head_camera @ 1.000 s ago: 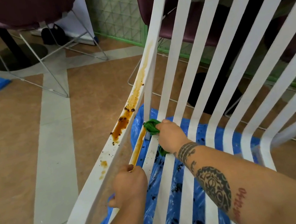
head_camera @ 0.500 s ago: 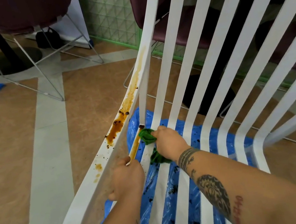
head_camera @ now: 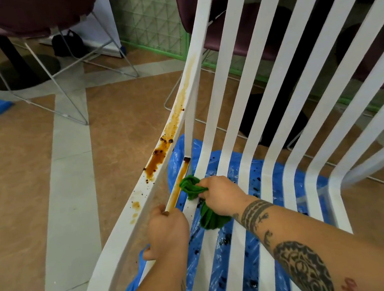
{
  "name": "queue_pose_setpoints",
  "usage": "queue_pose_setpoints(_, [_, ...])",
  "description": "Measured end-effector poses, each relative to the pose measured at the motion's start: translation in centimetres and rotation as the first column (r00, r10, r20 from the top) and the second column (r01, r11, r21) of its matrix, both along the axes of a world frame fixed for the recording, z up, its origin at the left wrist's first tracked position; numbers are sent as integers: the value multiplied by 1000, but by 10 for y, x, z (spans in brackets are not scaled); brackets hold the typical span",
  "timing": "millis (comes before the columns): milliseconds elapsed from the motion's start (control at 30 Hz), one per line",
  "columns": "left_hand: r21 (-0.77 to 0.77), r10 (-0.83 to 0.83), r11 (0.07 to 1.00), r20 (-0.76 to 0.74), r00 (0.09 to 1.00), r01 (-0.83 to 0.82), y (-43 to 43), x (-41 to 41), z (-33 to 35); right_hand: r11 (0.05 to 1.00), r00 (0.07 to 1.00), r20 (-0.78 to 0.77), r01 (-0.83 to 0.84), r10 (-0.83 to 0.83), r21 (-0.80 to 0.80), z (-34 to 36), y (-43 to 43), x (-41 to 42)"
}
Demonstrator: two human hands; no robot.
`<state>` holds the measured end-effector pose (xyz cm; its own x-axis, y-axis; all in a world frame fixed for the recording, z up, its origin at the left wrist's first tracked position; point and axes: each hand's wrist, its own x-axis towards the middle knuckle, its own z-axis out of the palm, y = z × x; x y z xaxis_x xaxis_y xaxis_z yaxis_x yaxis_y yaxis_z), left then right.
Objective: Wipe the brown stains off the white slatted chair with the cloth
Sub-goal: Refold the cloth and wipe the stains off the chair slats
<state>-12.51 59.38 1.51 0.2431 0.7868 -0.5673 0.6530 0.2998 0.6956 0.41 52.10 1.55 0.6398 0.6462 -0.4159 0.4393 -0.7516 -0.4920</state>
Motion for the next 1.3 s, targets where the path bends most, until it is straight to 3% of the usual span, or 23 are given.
queue_pose_setpoints(167, [66,-17,998,-23,1000,19,-9,-14,24,998,971,-233,49,-56,-38,30,-6,-9])
queue_pose_setpoints(233, [91,-69,994,87,994,62,-13,-20,28,973,918,-353,218,-181,69,31,-12,-15])
queue_pose_setpoints(333, [130,-191,978,260,946,161,-16,-22,33,830,737,-590,524,-330,190,30,-25,-32])
queue_pose_setpoints(433, [136,-346,938,330,878,319,-19,-23,33,701,480,-829,695,-287,160,34,-40,-53])
queue_pose_setpoints(500, [165,-423,905,274,864,391,-21,-25,30,664,295,-934,742,-203,90,35,-48,-63])
queue_pose_setpoints(567, [203,-493,865,166,854,460,-24,-27,29,646,228,-955,762,-189,54,36,-55,-68])
queue_pose_setpoints(600, [210,-500,857,126,857,470,-26,-27,28,641,289,-929,764,-230,78,38,-56,-69])
queue_pose_setpoints(633, [201,-470,873,98,877,445,-29,-26,27,658,416,-858,742,-302,128,37,-55,-69])
queue_pose_setpoints(700, [125,-311,946,80,947,300,-32,-23,25,732,709,-556,637,-434,241,36,-57,-70])
queue_pose_setpoints(733, [74,-236,970,68,969,231,-33,-21,26,753,788,-448,580,-423,311,39,-59,-70])
queue_pose_setpoints(800, [-60,-128,989,126,984,136,-36,-17,28,816,866,-437,425,-241,392,40,-66,-65])
queue_pose_setpoints(867, [-308,47,950,276,960,42,-36,-14,34,876,876,-478,278,-63,394,34,-71,-60])
queue_pose_setpoints(933, [-530,222,848,377,899,13,-32,-11,40,856,867,-496,293,-51,425,29,-68,-54])
queue_pose_setpoints(967, [-544,231,839,395,889,23,-29,-9,41,831,866,-489,343,-100,438,27,-64,-51])
queue_pose_setpoints(1033, [-453,154,890,388,909,42,-24,-7,43,764,846,-500,444,-186,468,25,-53,-46])
queue_pose_setpoints(1133, [-147,119,985,245,962,-85,-13,-15,33,711,847,-420,512,-326,481,25,-38,-27])
queue_pose_setpoints(1200, [68,127,988,117,985,-136,-6,-30,21,769,878,-254,477,-405,425,19,-28,-10])
queue_pose_setpoints(1233, [136,76,988,31,997,-80,-3,-37,11,823,905,-185,426,-384,377,16,-21,-5])
queue_pose_setpoints(1300, [115,-51,991,-100,994,62,-2,-44,-2,933,966,-31,258,-258,250,6,-6,-2])
